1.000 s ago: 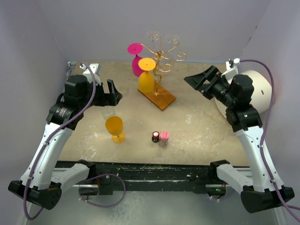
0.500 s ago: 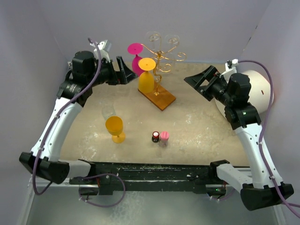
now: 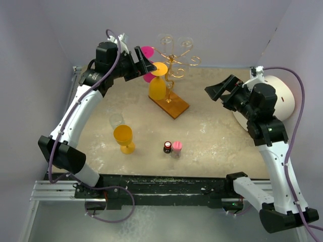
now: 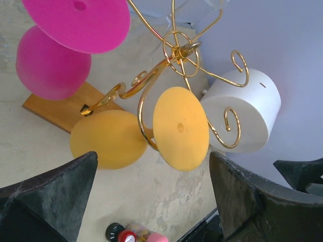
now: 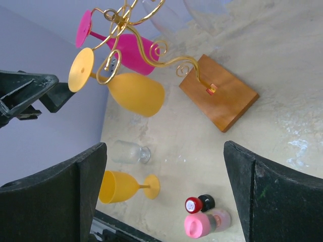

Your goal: Take the wine glass off the wine glass rack

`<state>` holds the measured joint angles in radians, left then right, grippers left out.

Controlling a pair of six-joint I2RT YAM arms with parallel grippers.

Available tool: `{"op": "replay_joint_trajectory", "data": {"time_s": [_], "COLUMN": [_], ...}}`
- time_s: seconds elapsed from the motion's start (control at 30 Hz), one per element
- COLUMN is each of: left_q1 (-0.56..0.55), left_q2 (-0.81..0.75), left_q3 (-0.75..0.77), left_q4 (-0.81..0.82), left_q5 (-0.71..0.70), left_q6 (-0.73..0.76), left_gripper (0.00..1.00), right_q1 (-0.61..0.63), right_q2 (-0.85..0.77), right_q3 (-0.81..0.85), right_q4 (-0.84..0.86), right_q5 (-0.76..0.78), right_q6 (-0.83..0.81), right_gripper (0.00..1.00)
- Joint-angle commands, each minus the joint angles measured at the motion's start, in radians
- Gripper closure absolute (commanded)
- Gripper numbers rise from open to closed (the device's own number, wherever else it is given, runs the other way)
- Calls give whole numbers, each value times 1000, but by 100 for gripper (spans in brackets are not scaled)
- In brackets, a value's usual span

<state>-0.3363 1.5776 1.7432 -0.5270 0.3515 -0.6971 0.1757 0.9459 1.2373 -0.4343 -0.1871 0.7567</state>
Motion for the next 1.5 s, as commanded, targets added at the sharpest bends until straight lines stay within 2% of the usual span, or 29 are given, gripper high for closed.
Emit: {"op": "replay_joint_trajectory", "data": {"time_s": [0.0, 0.13, 0.23, 0.37, 0.5, 0.77, 0.93, 1.03, 1.13, 1.3, 1.47], "left_q1": [-48, -82, -89, -93, -93, -93, -93, -93, -95, -94, -95], "left_q2": [9, 32, 34, 37, 30, 55, 77, 83, 95, 106, 104], "left_q3": [73, 102, 106, 131, 161, 205, 217, 225, 240, 243, 242], "left_q4": [9, -17, -26, -65, -72, -55, -50, -53, -58, -54, -57], "left_q5": [-106, -201, -256, -303, -298, -204, -187, -194, -191, -177, -193], "left_q6": [-39, -20, -5, 28, 75, 88, 72, 68, 73, 70, 76], "left_gripper": [8, 13, 20, 23, 34, 50, 51, 46, 46, 51, 52], "right_q1": [-2, -2, -2, -2, -2, -2, -2, -2, -2, -2, -2], "right_q2": [-33, -39, -44, -58, -64, -65, -77, -86, -91, -93, -93], "right_q3": [23, 37, 46, 42, 39, 36, 40, 41, 40, 45, 43], "right_q4": [-6, -23, -35, -41, -44, -46, -51, -56, -62, -69, -66], "right_q5": [53, 71, 82, 97, 103, 100, 104, 114, 122, 123, 121], "right_q6": [-63, -83, -95, -103, -104, -102, -101, -104, -107, -109, -105], "right_gripper": [0, 0, 0, 0, 0, 0, 0, 0, 0, 0, 0]}}
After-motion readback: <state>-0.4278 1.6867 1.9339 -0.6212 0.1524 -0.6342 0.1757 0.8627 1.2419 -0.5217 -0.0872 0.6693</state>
